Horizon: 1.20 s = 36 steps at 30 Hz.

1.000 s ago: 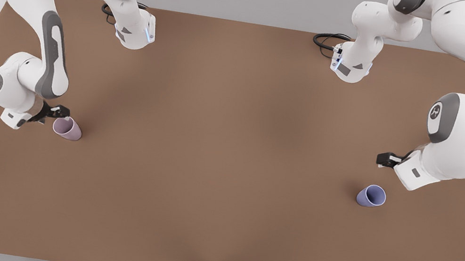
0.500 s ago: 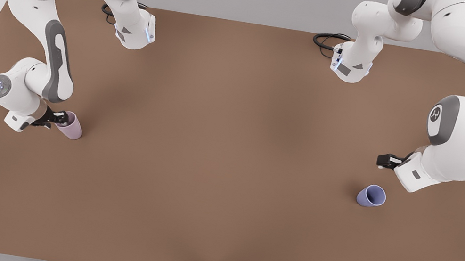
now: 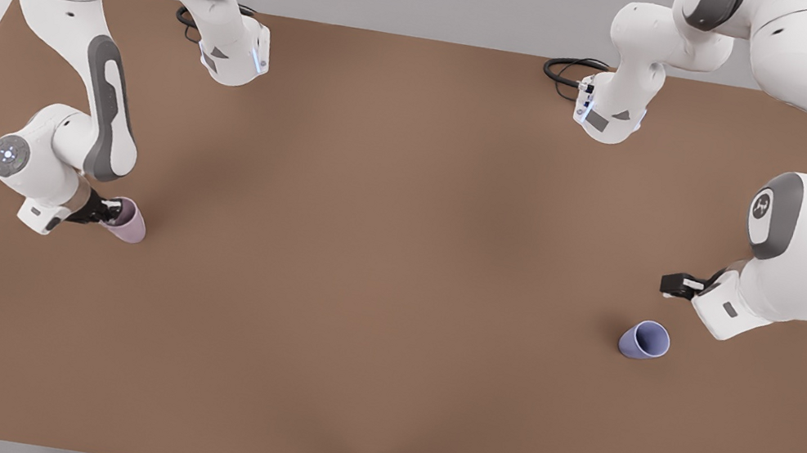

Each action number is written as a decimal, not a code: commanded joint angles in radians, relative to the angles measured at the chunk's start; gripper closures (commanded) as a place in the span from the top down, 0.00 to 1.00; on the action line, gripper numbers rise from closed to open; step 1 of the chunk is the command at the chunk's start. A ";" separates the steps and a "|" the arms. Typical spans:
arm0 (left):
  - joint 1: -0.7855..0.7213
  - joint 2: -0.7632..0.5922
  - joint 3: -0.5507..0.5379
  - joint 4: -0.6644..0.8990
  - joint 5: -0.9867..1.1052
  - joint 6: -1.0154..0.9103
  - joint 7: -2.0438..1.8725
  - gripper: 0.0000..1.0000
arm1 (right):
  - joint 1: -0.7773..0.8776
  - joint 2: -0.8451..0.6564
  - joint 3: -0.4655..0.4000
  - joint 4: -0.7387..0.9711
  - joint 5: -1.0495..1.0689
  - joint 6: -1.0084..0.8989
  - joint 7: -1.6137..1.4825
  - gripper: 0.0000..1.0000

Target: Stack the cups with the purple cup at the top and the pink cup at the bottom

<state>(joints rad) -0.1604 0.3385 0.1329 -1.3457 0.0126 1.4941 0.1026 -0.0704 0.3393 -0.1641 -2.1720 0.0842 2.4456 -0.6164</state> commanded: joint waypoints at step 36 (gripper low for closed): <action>0.128 0.286 0.082 -0.377 -0.230 0.664 0.275 0.44 | 0.801 0.504 0.196 0.882 0.126 -0.237 1.462 0.48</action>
<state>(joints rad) -0.0322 0.6244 0.2147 -1.7227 -0.2073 2.1584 0.3788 0.7359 0.8438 0.0266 -1.2901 0.2102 2.2061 0.8452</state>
